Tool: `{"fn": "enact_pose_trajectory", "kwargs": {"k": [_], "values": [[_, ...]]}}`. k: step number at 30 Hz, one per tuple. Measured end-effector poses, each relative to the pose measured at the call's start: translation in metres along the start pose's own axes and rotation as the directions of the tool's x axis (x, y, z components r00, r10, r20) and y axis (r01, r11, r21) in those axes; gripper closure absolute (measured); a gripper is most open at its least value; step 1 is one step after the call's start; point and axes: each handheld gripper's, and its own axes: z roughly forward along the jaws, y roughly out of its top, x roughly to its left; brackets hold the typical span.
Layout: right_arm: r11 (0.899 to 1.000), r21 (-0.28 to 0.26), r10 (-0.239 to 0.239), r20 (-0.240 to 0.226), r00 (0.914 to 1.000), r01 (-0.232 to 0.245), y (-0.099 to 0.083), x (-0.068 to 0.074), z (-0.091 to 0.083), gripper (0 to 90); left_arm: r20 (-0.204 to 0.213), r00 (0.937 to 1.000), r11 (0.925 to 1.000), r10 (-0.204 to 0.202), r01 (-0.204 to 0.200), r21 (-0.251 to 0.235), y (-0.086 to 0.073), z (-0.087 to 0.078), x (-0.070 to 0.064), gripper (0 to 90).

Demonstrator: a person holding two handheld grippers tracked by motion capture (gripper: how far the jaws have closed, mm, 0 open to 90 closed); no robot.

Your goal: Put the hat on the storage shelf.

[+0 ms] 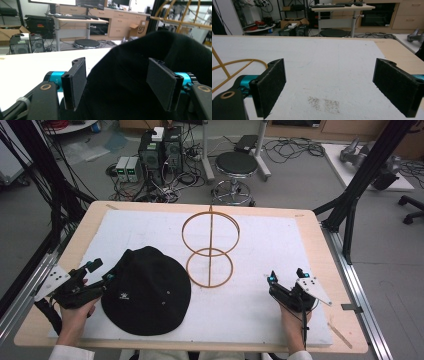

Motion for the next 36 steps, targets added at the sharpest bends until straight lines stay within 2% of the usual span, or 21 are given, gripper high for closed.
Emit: {"fn": "enact_pose_trajectory", "kwargs": {"k": [3,6,9,12,14,22,32,36], "values": [[1.000,0.011,-0.011,-0.007,0.9999,0.011,0.000,0.001,0.001,10.5,0.008,1.0000,0.9999,0.004,-0.004,0.017,-0.002,0.003,-0.001,33.0],[0.999,0.016,-0.030,-0.018,0.9994,0.030,0.000,0.004,0.001,10.5,0.034,0.9994,0.9996,-0.005,0.004,0.027,-0.004,0.005,-0.002,33.0],[0.999,0.018,-0.041,-0.024,0.9989,0.042,0.000,0.006,0.001,10.5,0.065,0.9979,0.9998,-0.006,0.005,0.020,-0.003,0.004,-0.003,33.3],[0.999,0.014,-0.047,-0.025,0.9986,0.047,0.000,0.006,0.001,10.5,0.106,0.9939,0.9995,-0.032,0.032,-0.005,-0.001,0.002,-0.003,33.3],[0.999,0.018,-0.041,-0.025,0.9989,0.041,0.000,0.006,0.001,10.5,0.117,0.9925,0.9993,-0.035,0.036,-0.007,-0.001,0.002,-0.003,33.3],[0.999,0.019,-0.041,-0.024,0.9989,0.042,0.000,0.006,0.000,10.5,0.188,0.9813,0.9981,-0.039,0.029,0.055,-0.006,0.011,-0.010,34.1],[0.999,0.016,-0.047,-0.030,0.9984,0.048,0.000,0.006,0.000,10.5,0.238,0.9667,0.9855,-0.095,0.058,0.159,-0.011,0.020,-0.012,40.6],[0.999,0.006,-0.043,-0.042,0.9982,0.043,0.000,0.006,0.000,10.5,0.231,0.9687,0.9813,-0.092,0.049,0.186,-0.013,0.022,-0.013,46.7]]}}
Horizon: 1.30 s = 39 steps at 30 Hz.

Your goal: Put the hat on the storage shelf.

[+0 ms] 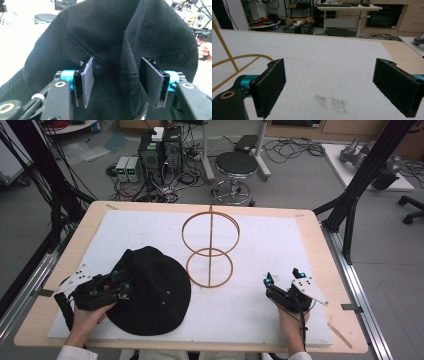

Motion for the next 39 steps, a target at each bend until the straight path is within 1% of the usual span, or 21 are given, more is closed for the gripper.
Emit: {"fn": "enact_pose_trajectory", "kwargs": {"k": [2,3,6,8,9,10,11,15,21,25,27,33,36,38,39], "values": [[1.000,0.001,0.002,-0.001,1.0000,-0.002,-0.0001,0.0001,0.0000,10.5,-0.024,0.9997,0.9998,0.004,-0.004,0.019,-0.0003,0.0013,-0.0006,51.6],[1.000,0.002,0.004,-0.002,1.0000,-0.004,-0.0001,0.0002,-0.0001,10.5,-0.025,0.9997,0.9998,0.000,0.000,0.022,-0.0005,0.0014,-0.0005,52.4],[1.000,0.003,0.003,-0.006,1.0000,-0.003,-0.0002,0.0000,0.0002,10.5,-0.008,0.9999,0.9996,-0.010,0.011,0.025,-0.0009,0.0014,-0.0013,60.2],[1.000,0.006,0.004,-0.007,1.0000,-0.004,-0.0003,0.0002,0.0004,10.5,0.009,1.0000,0.9997,0.000,0.000,0.025,-0.0008,0.0020,-0.0027,68.5],[1.000,0.009,0.003,-0.010,0.9999,-0.003,-0.0005,0.0003,0.0004,10.5,0.024,0.9997,0.9996,0.005,-0.005,0.027,-0.0009,0.0023,-0.0036,80.0],[1.000,0.009,0.003,-0.009,1.0000,-0.003,-0.0006,0.0005,0.0007,10.5,0.024,0.9997,0.9995,0.010,-0.011,0.030,-0.0010,0.0027,-0.0051,80.0],[1.000,0.011,0.003,-0.009,1.0000,-0.003,-0.0008,0.0010,0.0012,10.5,0.016,0.9997,0.9992,0.016,-0.016,0.035,-0.0010,0.0030,-0.0060,84.0],[1.000,0.011,0.001,-0.012,0.9999,-0.001,-0.0008,0.0010,0.0015,10.5,0.022,0.9996,0.9994,0.017,-0.018,0.030,-0.0013,0.0007,-0.0052,85.9],[1.000,0.012,-0.004,-0.015,0.9999,0.005,-0.0008,0.0006,0.0019,10.5,-0.003,0.9997,0.9996,0.024,-0.024,0.013,-0.0024,0.0012,-0.0071,86.3],[1.000,0.012,-0.004,-0.015,0.9999,0.004,-0.0008,0.0007,0.0017,10.5,0.009,0.9998,0.9999,0.017,-0.017,0.002,-0.0027,0.0000,-0.0052,86.3],[1.000,0.012,-0.003,-0.014,0.9999,0.003,-0.0008,0.0006,0.0015,10.5,0.009,0.9997,0.9998,0.021,-0.021,0.000,-0.0024,-0.0011,-0.0048,86.3],[1.000,0.007,-0.002,-0.008,1.0000,0.003,-0.0007,0.0004,0.0013,10.5,-0.009,0.9996,0.9993,0.027,-0.027,-0.026,-0.0007,-0.0039,-0.0066,86.3],[1.000,0.010,0.002,-0.008,1.0000,-0.002,-0.0007,0.0009,0.0007,10.5,-0.004,0.9997,0.9990,0.026,-0.026,-0.037,-0.0001,-0.0042,-0.0072,86.3],[1.000,0.002,-0.014,-0.002,0.9999,0.014,-0.0001,0.0013,0.0000,10.5,-0.005,0.9996,0.9988,0.029,-0.029,-0.039,0.0008,-0.0048,-0.0077,86.3],[1.000,0.000,-0.014,-0.001,0.9999,0.014,0.0002,0.0015,-0.0001,10.5,-0.005,0.9996,0.9986,0.029,-0.029,-0.044,0.0015,-0.0049,-0.0081,86.3]]}}
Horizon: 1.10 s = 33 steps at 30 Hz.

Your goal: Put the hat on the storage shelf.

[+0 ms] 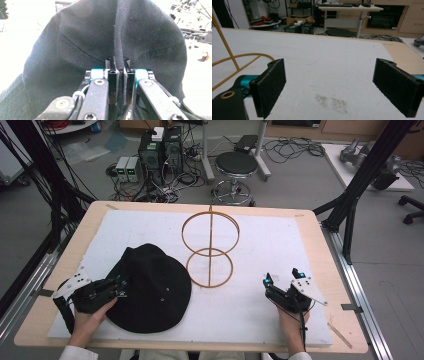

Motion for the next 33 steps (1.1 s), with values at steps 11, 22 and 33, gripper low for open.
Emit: {"fn": "enact_pose_trajectory", "kwargs": {"k": [11,22,33], "values": [[1.000,-0.002,0.015,0.001,0.9999,-0.015,0.000,-0.003,0.000,10.5,-0.001,1.0000,0.9942,0.008,-0.009,-0.108,0.018,-0.013,-0.002,86.3],[0.999,-0.009,0.034,0.015,0.9993,-0.034,0.001,-0.009,-0.001,10.5,0.001,0.9997,0.9696,0.023,-0.022,-0.244,0.041,-0.036,0.000,86.3],[1.000,-0.014,0.025,0.023,0.9994,-0.025,0.002,-0.008,0.000,10.5,0.061,0.9979,0.9236,0.023,0.002,-0.383,0.065,-0.048,-0.005,86.3]]}}
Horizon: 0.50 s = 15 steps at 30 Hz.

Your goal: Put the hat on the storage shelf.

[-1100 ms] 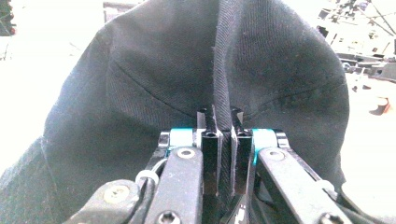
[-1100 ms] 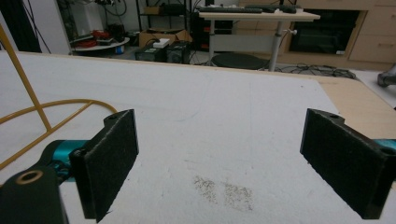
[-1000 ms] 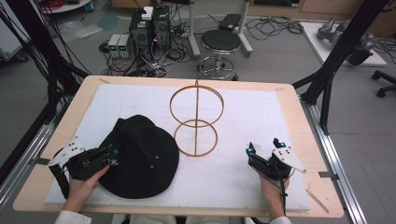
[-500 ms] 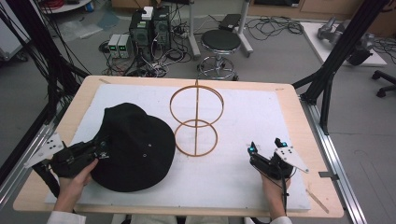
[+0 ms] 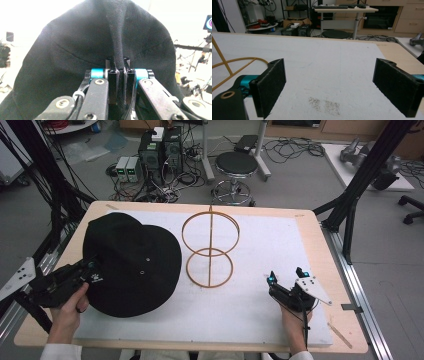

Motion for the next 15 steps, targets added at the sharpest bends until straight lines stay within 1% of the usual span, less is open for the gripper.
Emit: {"fn": "enact_pose_trajectory", "kwargs": {"k": [1,2,4,7,11,15], "values": [[1.000,-0.002,-0.004,0.001,1.0000,0.004,0.000,0.000,0.000,10.5,0.009,1.0000,0.9998,0.000,0.000,-0.021,0.005,0.002,-0.001,86.3],[1.000,-0.005,-0.006,0.001,1.0000,0.006,0.001,0.000,0.000,10.5,0.012,0.9999,0.9996,0.003,-0.002,-0.028,0.007,0.003,-0.002,86.3],[1.000,-0.005,-0.003,0.001,1.0000,0.003,0.001,0.000,-0.001,10.5,0.021,0.9995,0.9985,0.023,-0.022,-0.050,0.016,0.007,-0.004,86.4],[1.000,-0.008,-0.004,0.000,1.0000,0.004,0.001,0.000,-0.001,10.5,0.039,0.9987,0.9965,0.032,-0.029,-0.079,0.026,0.014,-0.007,86.3],[1.000,-0.010,-0.008,-0.002,1.0000,0.007,0.001,0.001,-0.001,10.5,0.074,0.9959,0.9951,0.051,-0.044,-0.088,0.036,0.028,-0.012,86.3],[1.000,-0.010,-0.013,-0.004,0.9999,0.013,0.001,0.002,-0.001,10.5,0.094,0.9931,0.9946,0.070,-0.062,-0.084,0.043,0.051,-0.017,86.3]]}}
